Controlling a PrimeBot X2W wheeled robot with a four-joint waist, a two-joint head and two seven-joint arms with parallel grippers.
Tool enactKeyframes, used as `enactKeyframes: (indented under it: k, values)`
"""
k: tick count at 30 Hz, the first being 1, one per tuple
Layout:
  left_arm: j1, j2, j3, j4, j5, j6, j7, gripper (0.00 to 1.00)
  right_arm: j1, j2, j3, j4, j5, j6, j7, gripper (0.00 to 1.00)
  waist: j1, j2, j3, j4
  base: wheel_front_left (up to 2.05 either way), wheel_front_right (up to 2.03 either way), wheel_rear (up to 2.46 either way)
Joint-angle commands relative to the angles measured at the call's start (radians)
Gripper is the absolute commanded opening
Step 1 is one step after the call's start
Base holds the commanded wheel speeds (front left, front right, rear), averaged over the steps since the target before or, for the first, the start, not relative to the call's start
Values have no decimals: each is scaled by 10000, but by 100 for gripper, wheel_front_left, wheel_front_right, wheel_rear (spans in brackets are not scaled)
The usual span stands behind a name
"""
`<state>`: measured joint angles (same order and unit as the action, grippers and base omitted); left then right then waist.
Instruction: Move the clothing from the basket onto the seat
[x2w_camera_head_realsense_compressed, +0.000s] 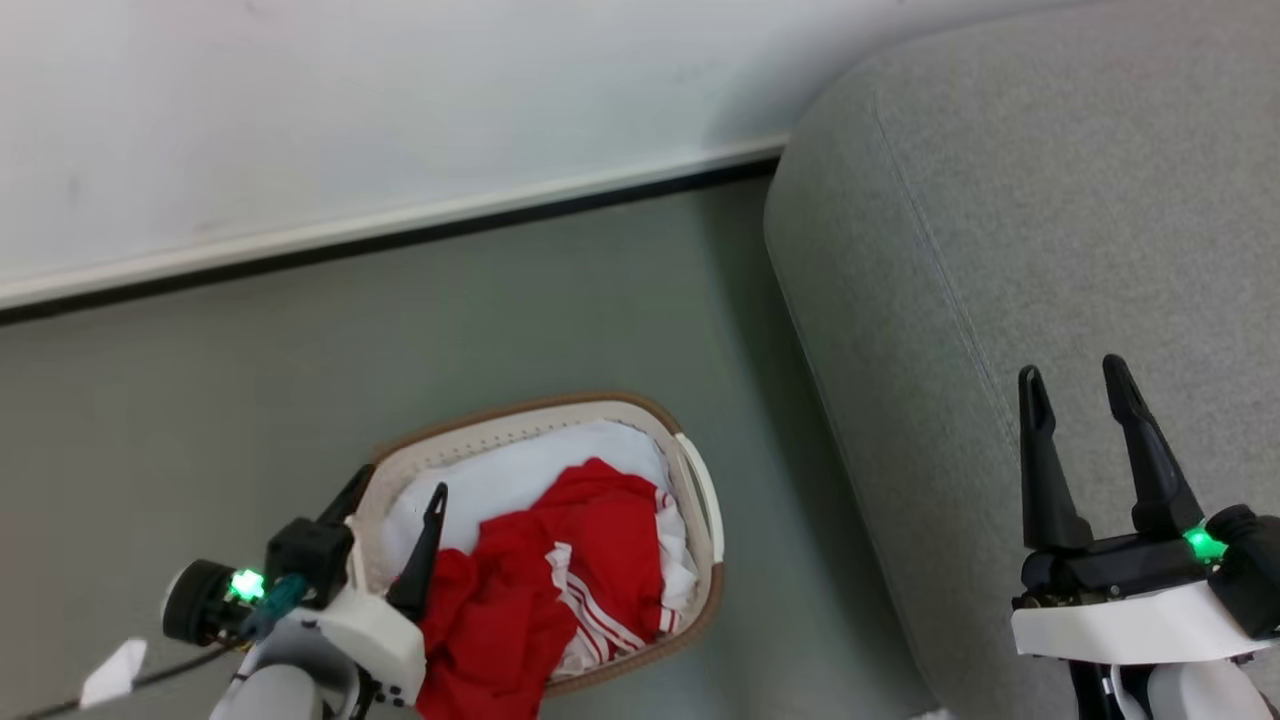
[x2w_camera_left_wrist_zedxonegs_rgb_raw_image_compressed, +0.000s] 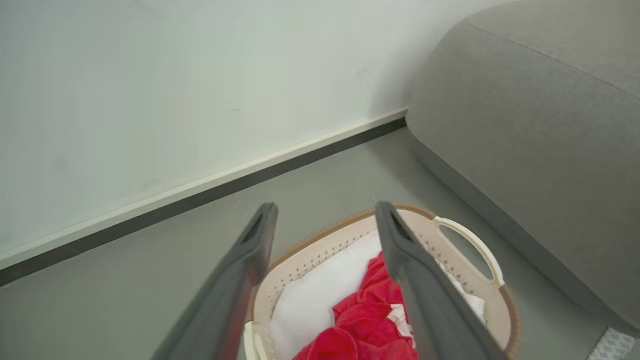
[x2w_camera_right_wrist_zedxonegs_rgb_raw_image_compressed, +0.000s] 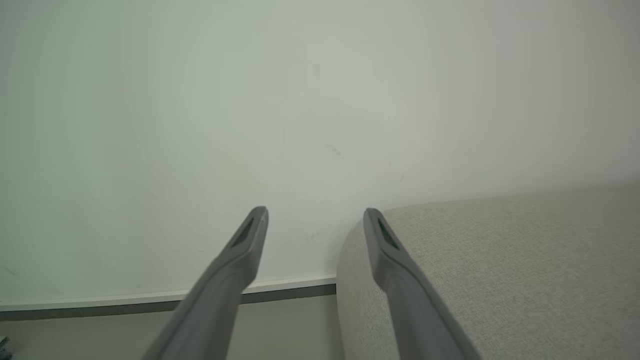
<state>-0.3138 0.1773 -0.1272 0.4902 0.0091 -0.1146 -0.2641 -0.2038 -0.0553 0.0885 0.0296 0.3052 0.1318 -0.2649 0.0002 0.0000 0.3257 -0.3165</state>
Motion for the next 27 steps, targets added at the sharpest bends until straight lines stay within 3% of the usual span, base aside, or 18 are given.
enactKeyframes:
  k: [1,7,10,19,27]
  values:
    - [-297,139,-108,358,123,-59,107,100,-142,37,-68,-57,107,-21,8,100,-2,0,469,-273,0,0,0]
    - [-1461,479,-1114,2068,136,-153,923,100,-400,53,-160,-217,401,-21,8,100,-2,0,1297,-648,0,0,0]
    - [-1987,652,-2166,2764,-246,-150,1428,100,-512,57,-109,-293,614,-21,8,100,-2,0,1681,-850,0,0,0]
    - [-3448,1682,-5570,3843,-2070,-143,3303,100,-755,52,21,-424,1243,-21,8,100,-2,0,2696,-1361,0,0,0]
    - [-4524,2666,-7781,3790,-4185,-145,5347,100,-1013,55,227,-495,1805,-21,8,100,-2,0,3700,-1692,0,0,0]
